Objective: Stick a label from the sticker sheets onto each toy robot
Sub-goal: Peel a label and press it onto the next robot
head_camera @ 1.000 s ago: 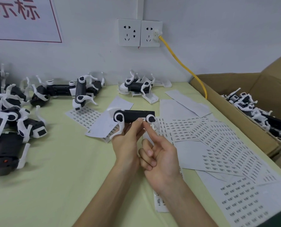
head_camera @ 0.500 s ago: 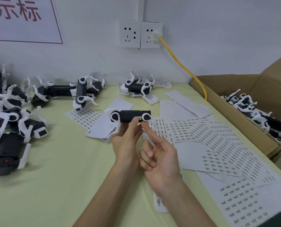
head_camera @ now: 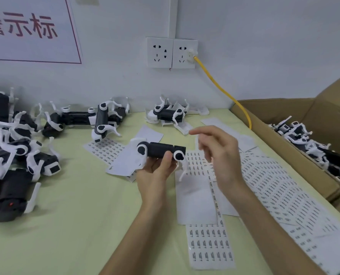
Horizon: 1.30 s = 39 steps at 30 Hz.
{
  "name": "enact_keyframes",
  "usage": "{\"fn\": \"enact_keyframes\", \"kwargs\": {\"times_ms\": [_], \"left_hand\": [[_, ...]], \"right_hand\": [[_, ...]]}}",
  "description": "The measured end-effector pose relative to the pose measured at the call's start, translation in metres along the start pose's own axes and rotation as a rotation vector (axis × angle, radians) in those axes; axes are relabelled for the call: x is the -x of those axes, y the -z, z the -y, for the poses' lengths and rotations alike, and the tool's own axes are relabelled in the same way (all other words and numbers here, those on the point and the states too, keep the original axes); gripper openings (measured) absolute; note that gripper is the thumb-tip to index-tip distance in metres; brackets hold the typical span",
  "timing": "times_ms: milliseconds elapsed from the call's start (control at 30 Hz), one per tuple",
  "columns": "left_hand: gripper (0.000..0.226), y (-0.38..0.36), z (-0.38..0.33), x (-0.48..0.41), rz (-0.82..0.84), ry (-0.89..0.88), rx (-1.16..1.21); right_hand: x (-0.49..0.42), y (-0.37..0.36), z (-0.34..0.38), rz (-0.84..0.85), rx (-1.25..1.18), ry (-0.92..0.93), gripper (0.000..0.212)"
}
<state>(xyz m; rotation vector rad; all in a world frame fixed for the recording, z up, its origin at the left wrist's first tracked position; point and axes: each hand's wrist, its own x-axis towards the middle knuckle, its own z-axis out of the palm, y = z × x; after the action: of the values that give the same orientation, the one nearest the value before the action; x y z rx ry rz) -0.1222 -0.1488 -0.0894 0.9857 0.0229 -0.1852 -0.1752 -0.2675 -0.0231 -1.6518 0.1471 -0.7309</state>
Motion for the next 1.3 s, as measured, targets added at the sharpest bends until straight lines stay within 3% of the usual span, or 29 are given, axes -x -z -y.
{"fn": "enact_keyframes", "kwargs": {"times_ms": [67, 167, 267, 400, 533, 800, 967, 1167, 1300], "left_hand": [[0.019, -0.001, 0.002, 0.001, 0.019, -0.058, -0.040], [0.019, -0.001, 0.002, 0.002, 0.059, -0.101, -0.080], [0.017, -0.002, 0.003, 0.005, 0.048, -0.056, -0.073], [0.032, -0.005, 0.002, 0.007, 0.051, 0.034, 0.005], [0.021, -0.004, 0.005, 0.009, 0.107, 0.047, -0.054], [0.013, -0.006, 0.001, 0.010, 0.042, -0.001, -0.127], [0.023, -0.005, 0.003, 0.009, 0.026, -0.029, -0.116], [0.029, -0.007, 0.009, 0.009, 0.036, -0.074, -0.185], [0.030, -0.006, 0.007, 0.008, 0.061, -0.056, -0.236]], "right_hand": [[-0.006, -0.001, -0.014, 0.136, 0.222, -0.014, 0.020], [-0.002, -0.005, -0.038, 0.275, 0.148, -0.124, 0.025], [0.003, -0.012, -0.049, 0.203, 0.053, -0.151, 0.030], [0.004, -0.011, -0.055, 0.156, 0.027, -0.138, 0.029], [0.006, -0.009, -0.055, 0.139, 0.020, -0.144, 0.033], [0.009, -0.006, -0.057, 0.205, -0.033, -0.163, 0.047], [0.010, -0.006, -0.058, 0.255, -0.031, -0.144, 0.043], [0.010, -0.005, -0.060, 0.213, 0.034, -0.103, 0.046], [0.008, -0.004, -0.058, 0.148, -0.007, -0.122, 0.035]]}}
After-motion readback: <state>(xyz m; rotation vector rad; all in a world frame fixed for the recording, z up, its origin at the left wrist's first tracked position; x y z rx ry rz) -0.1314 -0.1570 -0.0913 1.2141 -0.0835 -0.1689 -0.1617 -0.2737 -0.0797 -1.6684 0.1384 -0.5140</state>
